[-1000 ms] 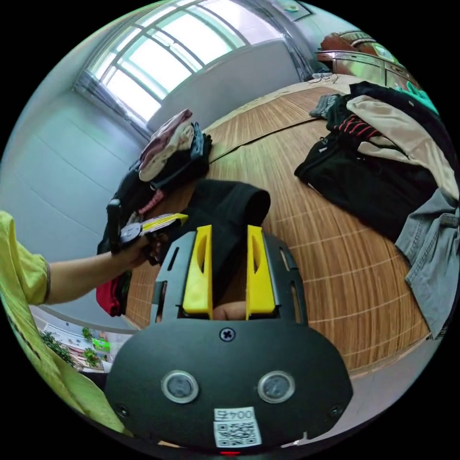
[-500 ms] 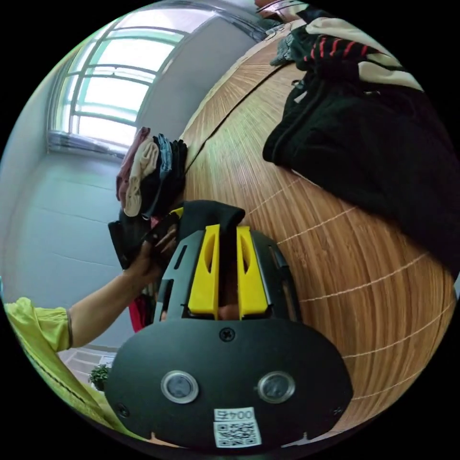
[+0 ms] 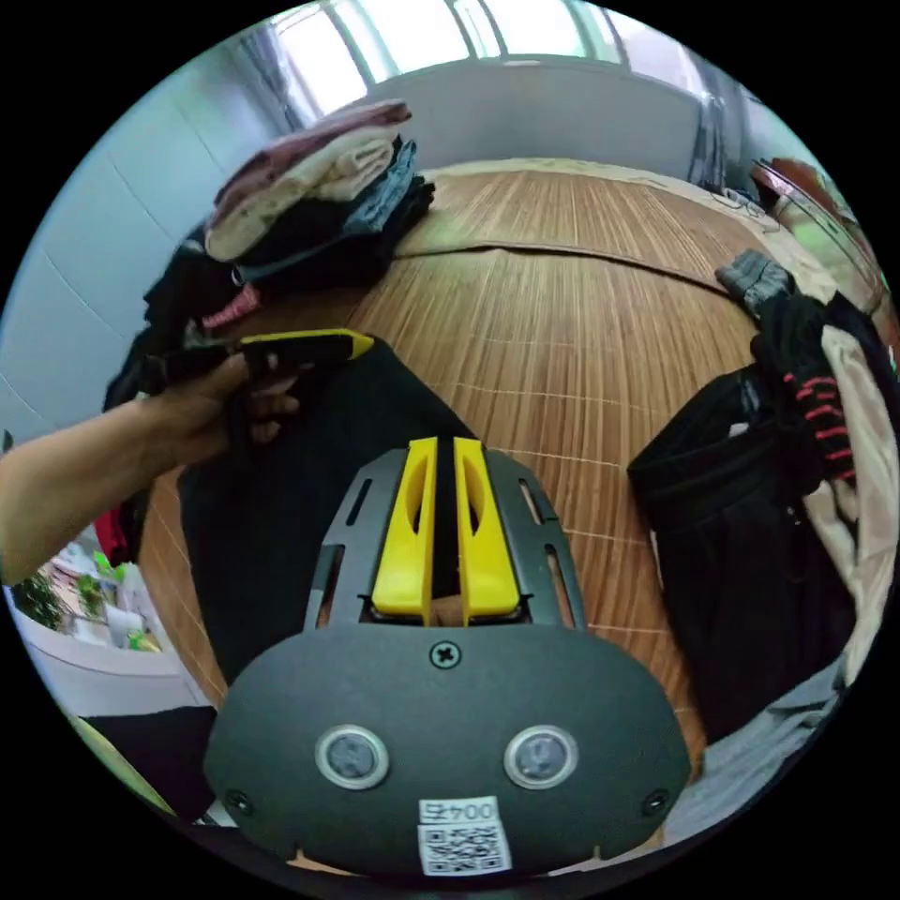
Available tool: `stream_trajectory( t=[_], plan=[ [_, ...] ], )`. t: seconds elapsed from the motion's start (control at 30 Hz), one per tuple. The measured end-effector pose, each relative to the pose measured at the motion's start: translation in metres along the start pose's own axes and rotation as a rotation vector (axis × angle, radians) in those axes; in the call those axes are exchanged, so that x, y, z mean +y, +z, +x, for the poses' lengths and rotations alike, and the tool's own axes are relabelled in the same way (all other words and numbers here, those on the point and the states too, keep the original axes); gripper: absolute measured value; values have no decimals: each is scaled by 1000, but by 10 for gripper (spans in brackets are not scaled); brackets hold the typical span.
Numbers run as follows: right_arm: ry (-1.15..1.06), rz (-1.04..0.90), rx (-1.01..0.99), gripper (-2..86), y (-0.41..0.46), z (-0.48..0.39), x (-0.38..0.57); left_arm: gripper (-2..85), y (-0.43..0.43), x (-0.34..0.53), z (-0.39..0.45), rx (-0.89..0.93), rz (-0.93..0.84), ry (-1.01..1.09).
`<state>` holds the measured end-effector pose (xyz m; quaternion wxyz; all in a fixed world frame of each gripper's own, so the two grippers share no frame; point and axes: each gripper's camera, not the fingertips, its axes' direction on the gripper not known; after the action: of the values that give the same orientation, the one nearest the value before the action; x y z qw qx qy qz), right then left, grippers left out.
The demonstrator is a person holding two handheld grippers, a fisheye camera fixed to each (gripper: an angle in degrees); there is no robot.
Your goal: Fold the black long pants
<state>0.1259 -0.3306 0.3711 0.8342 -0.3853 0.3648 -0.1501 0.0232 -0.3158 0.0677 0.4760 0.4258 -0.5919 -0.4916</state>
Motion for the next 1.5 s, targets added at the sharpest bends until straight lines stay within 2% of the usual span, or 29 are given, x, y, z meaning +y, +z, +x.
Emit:
stream_trajectory(
  t=[0.03, 0.1, 0.2, 0.27, 0.3, 0.37, 0.43, 0.53, 0.67, 0.73, 0.83, 0.93, 1.07, 1.27, 1.37, 1.4, 1.43, 1.5],
  plan=[
    [91, -9, -100, 38, 2, 11, -4, 4, -4, -6, -25, 122, -4, -98],
    [143, -1, -155, 51, -12, 8, -10, 3, -25, -15, -48, 234, -17, -186],
    [155, 108, -204, 74, -56, -19, 11, 3, -119, 1, -66, 220, 196, -178],
    [95, 98, -144, 83, -78, -66, 42, 3, -163, 25, -84, 237, 196, -184],
    [64, 83, -122, 84, -79, -82, 49, 4, -182, 48, -95, 203, 139, -214],
    [-115, -3, -104, 98, -71, -159, 70, 6, -201, 92, -107, 150, 64, -272],
    [-298, -88, -70, 107, -52, -219, 81, 14, -208, 149, -111, 193, -17, -377],
    [-592, -160, 106, 132, -11, -289, 91, 39, -208, 197, -107, 212, -51, -488],
    [-826, -215, 334, 148, 41, -323, 89, 120, -197, 217, -117, 386, 24, -645],
    [-856, -250, 356, 141, 55, -324, 86, 167, -182, 208, -125, 472, 5, -675],
    [-805, -285, 342, 104, 64, -322, 74, 188, -175, 183, -133, 505, 9, -648],
    [-636, -314, 259, 66, 56, -310, 50, 209, -160, 155, -134, 561, -24, -633],
    [-419, -346, 106, 58, 44, -281, 20, 219, -133, 124, -125, 617, -54, -655],
    [-435, -330, 70, 57, 33, -260, 7, 233, -77, 60, -102, 726, -42, -716],
    [-471, -322, 75, 62, 31, -246, 9, 206, -49, 24, -91, 691, -58, -736],
    [-465, -319, 73, 65, 29, -241, 10, 177, -38, 14, -88, 606, -119, -755],
    [-437, -335, 43, 71, 24, -229, 11, 139, -29, 5, -84, 568, -140, -749],
    [-332, -313, -24, 84, 5, -199, 16, 118, -19, -5, -79, 582, -135, -761]
  ],
)
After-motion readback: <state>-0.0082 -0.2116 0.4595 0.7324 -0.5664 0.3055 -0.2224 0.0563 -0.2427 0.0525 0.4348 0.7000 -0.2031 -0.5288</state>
